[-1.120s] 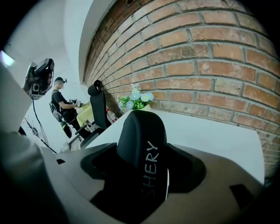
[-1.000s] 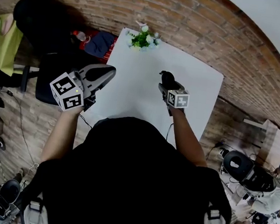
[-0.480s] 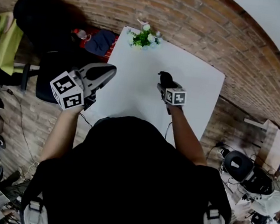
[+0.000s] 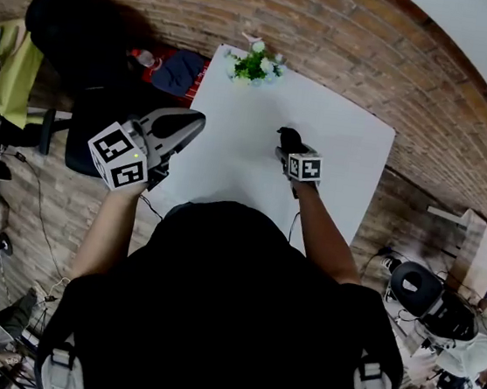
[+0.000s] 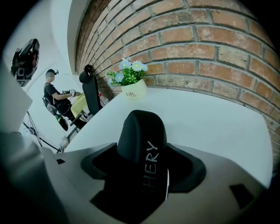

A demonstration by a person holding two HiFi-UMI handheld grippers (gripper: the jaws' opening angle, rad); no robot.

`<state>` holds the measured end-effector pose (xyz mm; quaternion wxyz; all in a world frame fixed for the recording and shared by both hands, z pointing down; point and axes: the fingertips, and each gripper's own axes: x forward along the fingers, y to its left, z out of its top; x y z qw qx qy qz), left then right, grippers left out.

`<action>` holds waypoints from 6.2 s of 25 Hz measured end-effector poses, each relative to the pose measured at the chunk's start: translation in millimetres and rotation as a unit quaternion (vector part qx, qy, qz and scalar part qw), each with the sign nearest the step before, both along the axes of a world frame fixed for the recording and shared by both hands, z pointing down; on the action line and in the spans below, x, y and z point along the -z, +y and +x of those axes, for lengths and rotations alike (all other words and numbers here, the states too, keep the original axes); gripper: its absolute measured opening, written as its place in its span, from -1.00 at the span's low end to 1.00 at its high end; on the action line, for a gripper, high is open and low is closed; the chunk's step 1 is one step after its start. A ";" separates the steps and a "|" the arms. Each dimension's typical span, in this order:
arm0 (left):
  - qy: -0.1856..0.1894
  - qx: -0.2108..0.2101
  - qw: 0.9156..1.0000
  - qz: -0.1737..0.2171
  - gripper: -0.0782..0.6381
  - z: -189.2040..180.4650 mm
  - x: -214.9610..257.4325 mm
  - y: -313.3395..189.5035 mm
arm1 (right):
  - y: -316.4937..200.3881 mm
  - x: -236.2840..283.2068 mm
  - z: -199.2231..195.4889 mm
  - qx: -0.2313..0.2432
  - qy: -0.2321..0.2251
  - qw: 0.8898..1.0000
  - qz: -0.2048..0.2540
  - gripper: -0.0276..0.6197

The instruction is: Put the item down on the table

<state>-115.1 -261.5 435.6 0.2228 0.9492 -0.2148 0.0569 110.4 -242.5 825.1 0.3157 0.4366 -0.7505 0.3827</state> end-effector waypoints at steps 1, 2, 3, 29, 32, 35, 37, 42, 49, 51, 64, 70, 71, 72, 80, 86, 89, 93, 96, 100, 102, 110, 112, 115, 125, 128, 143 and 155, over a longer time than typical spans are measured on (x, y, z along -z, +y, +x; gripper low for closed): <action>0.000 0.000 1.000 0.000 -0.75 0.3 -0.3 0.0 | 0.6 -1.8 -0.1 0.001 0.001 1.000 -0.002 0.16; 0.000 -0.001 1.000 -0.001 -0.75 0.6 -0.6 0.0 | 1.2 -3.8 -0.1 0.002 0.003 1.000 -0.004 0.16; 0.000 -0.001 1.000 -0.002 -0.75 0.6 -0.9 0.0 | 1.8 -5.8 0.0 0.003 0.004 1.000 -0.006 0.16; -0.007 0.004 1.000 -0.009 -0.75 -6.3 -5.0 -4.6 | 7.4 -35.8 0.8 0.018 0.037 0.999 -0.031 0.16; -0.007 0.007 1.000 -0.009 -0.75 -7.4 -4.6 -7.9 | 6.9 -39.1 0.8 0.020 0.038 0.999 -0.033 0.16; -0.007 0.007 1.000 -0.009 -0.74 -6.4 -5.0 -8.8 | 6.7 -40.6 0.1 0.022 0.039 0.998 -0.034 0.17; -0.007 0.008 1.000 -0.010 -0.75 -6.0 -6.0 -8.9 | 7.2 -41.2 -0.5 0.024 0.040 0.998 -0.034 0.17; -0.007 0.008 1.000 -0.012 -0.75 -4.9 -8.0 -10.8 | 5.7 -43.5 -1.2 0.026 0.043 0.998 -0.034 0.17; -0.004 0.008 1.000 -0.012 -0.75 -4.0 -8.7 -12.9 | 6.3 -43.2 -1.5 0.030 0.048 0.998 -0.033 0.17; -0.003 0.007 1.000 -0.012 -0.75 -3.1 -8.8 -13.8 | 6.3 -43.7 -1.5 0.031 0.050 0.998 -0.033 0.17; -0.002 0.006 1.000 -0.010 -0.74 -3.9 -9.3 -8.5 | 7.3 -44.1 -6.6 0.040 0.041 0.998 -0.027 0.18; -0.003 0.003 1.000 -0.008 -0.75 -2.9 -6.9 -2.7 | 10.2 -42.6 -9.6 0.038 0.036 0.998 -0.021 0.25; -0.004 0.003 1.000 -0.008 -0.75 -3.0 -5.6 -1.8 | 10.7 -41.9 -9.4 0.037 0.036 0.998 -0.020 0.26; -0.005 0.004 1.000 -0.008 -0.75 -3.3 -4.5 -1.2 | 10.6 -41.1 -9.0 0.036 0.036 0.999 -0.018 0.26; -0.003 0.000 1.000 -0.003 -0.75 -1.0 -0.1 5.8 | 7.0 -28.5 -6.9 0.029 0.024 0.999 0.008 0.27; -0.003 -0.002 1.000 0.000 -0.75 -0.2 2.9 12.3 | 8.4 -17.3 -8.2 0.027 0.018 0.999 0.025 0.27; -0.001 -0.004 1.000 0.003 -0.75 -0.2 5.2 15.3 | 9.2 -10.6 -6.5 0.024 0.017 0.999 0.032 0.27; 0.002 -0.010 1.000 0.005 -0.75 2.3 7.5 18.6 | 7.7 3.7 -5.5 0.023 0.012 0.999 0.048 0.27; 0.003 -0.012 1.000 0.006 -0.74 3.4 8.0 21.6 | 6.4 14.4 -4.6 0.016 0.005 0.998 0.059 0.27; 0.007 -0.017 1.000 0.007 -0.75 9.0 9.8 24.9 | 8.2 31.9 -3.2 0.013 -0.002 0.997 0.072 0.27; 0.009 -0.021 1.000 0.009 -0.75 12.5 11.7 27.8 | 11.2 43.1 -4.2 0.007 -0.008 0.997 0.076 0.26; 0.017 -0.030 0.999 0.012 -0.75 25.3 13.4 39.2 | 17.4 68.5 -2.1 -0.003 -0.023 0.994 0.109 0.26; 0.017 -0.033 0.999 0.011 -0.75 28.7 12.3 43.1 | 19.0 77.0 -2.4 0.001 -0.022 0.992 0.123 0.26; 0.018 -0.036 0.999 0.010 -0.75 32.5 12.3 49.3 | 22.0 88.3 -4.9 0.008 -0.027 0.990 0.137 0.25; 0.021 -0.046 0.999 0.011 -0.75 43.5 11.2 68.6 | 40.4 131.3 -10.7 0.013 -0.043 0.982 0.181 0.06; 0.020 -0.052 0.998 0.011 -0.75 47.9 10.9 72.8 | 47.0 143.0 -9.4 0.011 -0.046 0.980 0.191 0.01; 0.019 -0.082 0.996 0.012 -0.75 75.5 10.4 89.6 | 78.8 204.5 -2.8 -0.002 -0.064 0.969 0.239 -0.30; 0.015 -0.106 0.994 0.007 -0.74 93.5 3.2 93.4 | 93.4 232.6 11.6 -0.021 -0.064 0.964 0.257 -0.51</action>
